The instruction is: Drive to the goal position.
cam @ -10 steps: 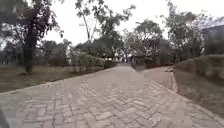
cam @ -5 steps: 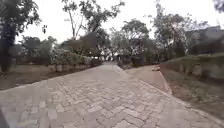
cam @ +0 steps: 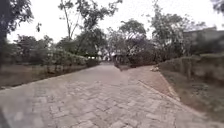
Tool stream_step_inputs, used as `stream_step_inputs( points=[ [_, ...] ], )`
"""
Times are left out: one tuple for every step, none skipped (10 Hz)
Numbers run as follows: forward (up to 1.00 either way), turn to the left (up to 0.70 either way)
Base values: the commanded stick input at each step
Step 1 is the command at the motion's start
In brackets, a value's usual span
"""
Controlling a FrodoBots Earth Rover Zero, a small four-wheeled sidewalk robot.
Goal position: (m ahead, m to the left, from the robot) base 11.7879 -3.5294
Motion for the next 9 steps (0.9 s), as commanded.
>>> stream_step_inputs(
  points=[
    [0.7, 0.0],
    [0.7, 0.0],
    [0.7, 0.0],
    [0.7, 0.0],
    [0.7, 0.0],
    [0.7, 0.0],
    [0.7, 0.0],
    [0.7, 0.0],
    [0.7, 0.0]
  ],
)
